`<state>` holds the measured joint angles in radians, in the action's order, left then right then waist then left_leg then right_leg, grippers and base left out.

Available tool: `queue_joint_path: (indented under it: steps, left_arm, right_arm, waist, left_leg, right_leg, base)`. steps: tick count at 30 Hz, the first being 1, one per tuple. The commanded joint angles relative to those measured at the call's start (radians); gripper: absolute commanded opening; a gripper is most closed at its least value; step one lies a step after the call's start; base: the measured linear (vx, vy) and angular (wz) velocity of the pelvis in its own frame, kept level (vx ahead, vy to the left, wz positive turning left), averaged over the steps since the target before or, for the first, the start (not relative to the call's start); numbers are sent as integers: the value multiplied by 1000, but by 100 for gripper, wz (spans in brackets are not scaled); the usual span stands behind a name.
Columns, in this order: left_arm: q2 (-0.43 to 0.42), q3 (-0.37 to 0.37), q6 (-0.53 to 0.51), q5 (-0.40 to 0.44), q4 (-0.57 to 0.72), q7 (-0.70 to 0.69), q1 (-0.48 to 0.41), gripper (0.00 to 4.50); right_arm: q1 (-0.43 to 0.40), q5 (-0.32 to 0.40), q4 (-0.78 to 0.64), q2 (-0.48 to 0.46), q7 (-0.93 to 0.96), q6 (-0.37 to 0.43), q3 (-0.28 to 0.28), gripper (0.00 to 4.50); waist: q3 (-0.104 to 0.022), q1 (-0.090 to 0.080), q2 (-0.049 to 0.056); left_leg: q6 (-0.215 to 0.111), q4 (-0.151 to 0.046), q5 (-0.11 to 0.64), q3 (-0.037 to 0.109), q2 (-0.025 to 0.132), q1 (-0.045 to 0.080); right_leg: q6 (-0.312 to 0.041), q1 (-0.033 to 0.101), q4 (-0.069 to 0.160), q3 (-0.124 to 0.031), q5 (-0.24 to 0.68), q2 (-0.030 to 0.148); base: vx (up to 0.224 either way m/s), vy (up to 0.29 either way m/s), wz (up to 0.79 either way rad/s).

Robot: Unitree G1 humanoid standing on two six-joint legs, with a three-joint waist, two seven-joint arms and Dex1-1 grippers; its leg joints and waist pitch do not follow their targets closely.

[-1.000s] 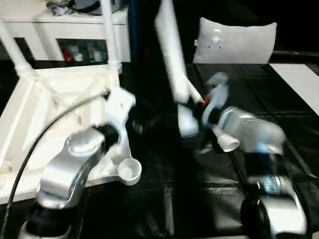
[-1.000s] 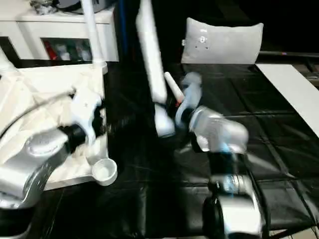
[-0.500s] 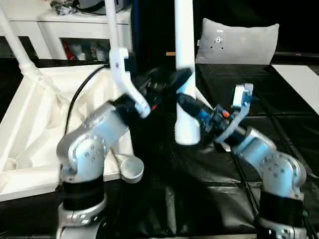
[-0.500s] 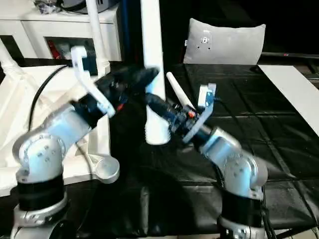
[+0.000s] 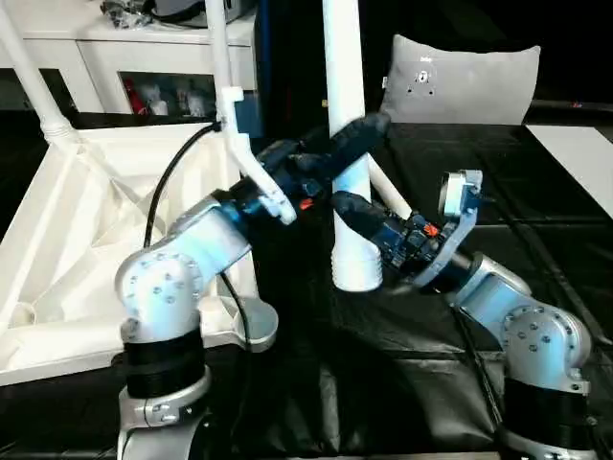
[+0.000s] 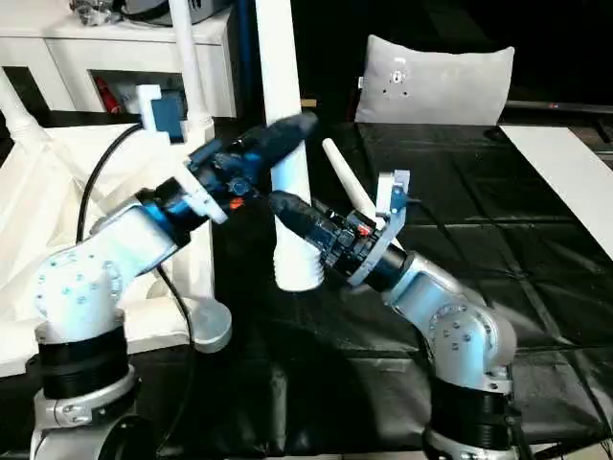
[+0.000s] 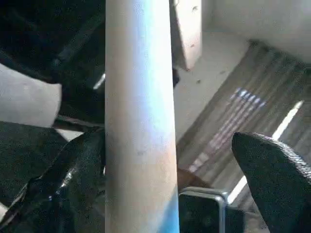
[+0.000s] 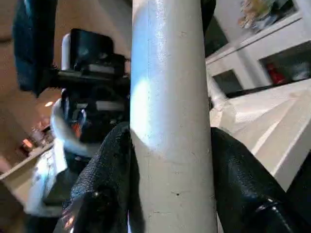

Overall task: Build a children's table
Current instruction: Pick table leg

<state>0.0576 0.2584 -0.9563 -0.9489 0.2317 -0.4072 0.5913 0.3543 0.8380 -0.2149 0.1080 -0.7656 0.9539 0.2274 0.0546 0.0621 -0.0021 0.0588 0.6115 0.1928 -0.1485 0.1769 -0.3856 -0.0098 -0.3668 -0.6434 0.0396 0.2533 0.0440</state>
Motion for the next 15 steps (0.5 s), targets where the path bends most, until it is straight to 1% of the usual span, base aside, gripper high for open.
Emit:
queue_joint_path:
  steps: [1, 2, 3, 4, 5, 6, 8, 9, 10, 11, 12, 13, 15]
  left_arm:
    - [-16, -10, -28, -70, 3, -61, 3, 413]
    - [-32, -21, -41, -84, 2, -95, -1, 413]
    - [-38, -26, -43, -84, 2, -103, -1, 413]
    - [-43, -31, -45, -83, 1, -109, 0, 404]
    - [-45, -32, -46, -82, -1, -111, 1, 387]
    - [-51, -35, -50, -88, -1, -119, 2, 387]
    - [-64, -39, -52, -99, -2, -136, 2, 369]
    - [-67, -40, -51, -101, -3, -139, 3, 369]
    - [-70, -41, -49, -106, -5, -141, 4, 342]
    - [-78, -40, -46, -114, -11, -149, 4, 333]
    - [-82, -41, -39, -117, -14, -162, 4, 333]
    - [-86, -40, -33, -123, -17, -176, 4, 333]
    - [-85, -36, -34, -135, -17, -189, 3, 302]
  right_arm:
    - [-11, 33, -22, 27, -43, 23, -25, 186]
    - [-21, 38, -29, 46, -65, 28, -40, 186]
    - [-24, 41, -31, 51, -69, 32, -44, 186]
    - [-25, 45, -31, 56, -72, 36, -46, 186]
    - [-26, 48, -31, 58, -73, 38, -47, 186]
    - [-25, 48, -30, 59, -69, 37, -46, 186]
    - [-27, 59, -32, 64, -63, 36, -42, 186]
    - [-27, 62, -32, 66, -61, 37, -41, 186]
    - [-27, 67, -31, 69, -61, 37, -41, 186]
    - [-28, 80, -31, 76, -64, 39, -38, 186]
    - [-28, 88, -31, 80, -66, 40, -36, 186]
    - [-29, 97, -32, 85, -69, 42, -35, 186]
    - [-29, 104, -32, 88, -74, 46, -34, 186]
  waist:
    - [-60, 6, -3]
    - [-59, 7, -4]
    - [-60, 7, 2]
    - [-60, 6, 1]
    - [-60, 6, 0]
    - [-60, 6, 1]
    - [-59, 6, 0]
    - [-60, 7, 5]
    - [-59, 6, 3]
    - [-59, 7, 2]
    - [-59, 7, 4]
    - [-60, 6, 3]
    - [-61, 7, 2]
  left_leg:
    - [-7, -69, 37, 6, 40, 12]
    - [-10, -69, 33, 6, 41, 13]
    - [-10, -69, 30, 7, 42, 13]
    - [-11, -70, 26, 7, 42, 14]
    - [-11, -70, 28, 7, 44, 14]
    - [-9, -71, 29, 7, 45, 15]
    - [-7, -71, 35, 7, 44, 16]
    - [-7, -71, 35, 7, 43, 17]
    - [-6, -71, 39, 6, 43, 17]
    - [-2, -72, 45, 6, 44, 17]
    - [-1, -72, 45, 6, 44, 17]
    - [-1, -72, 45, 6, 44, 17]
    - [-2, -71, 36, 6, 43, 16]
  right_leg:
    - [-183, 50, 83, -48, -39, 85]
    - [-180, 50, 83, -48, -39, 85]
    - [-179, 49, 82, -47, -43, 85]
    - [-176, 49, 82, -47, -48, 82]
    - [-178, 49, 82, -46, -48, 85]
    - [-181, 47, 82, -46, -45, 85]
    - [-185, 48, 83, -47, -33, 86]
    - [-185, 48, 83, -46, -29, 86]
    - [-185, 47, 84, -47, -25, 85]
    - [-186, 47, 85, -47, -15, 86]
    - [-185, 47, 85, -47, -13, 86]
    - [-182, 48, 85, -47, -12, 85]
    - [-186, 49, 83, -46, -29, 84]
  base:
    - [0, 0, 0]
    - [0, 0, 0]
    - [0, 0, 0]
    - [0, 0, 0]
    - [0, 0, 0]
    - [0, 0, 0]
    - [0, 0, 0]
    - [0, 0, 0]
    - [0, 0, 0]
    - [0, 0, 0]
    - [0, 0, 0]
    - [0, 0, 0]
    - [0, 0, 0]
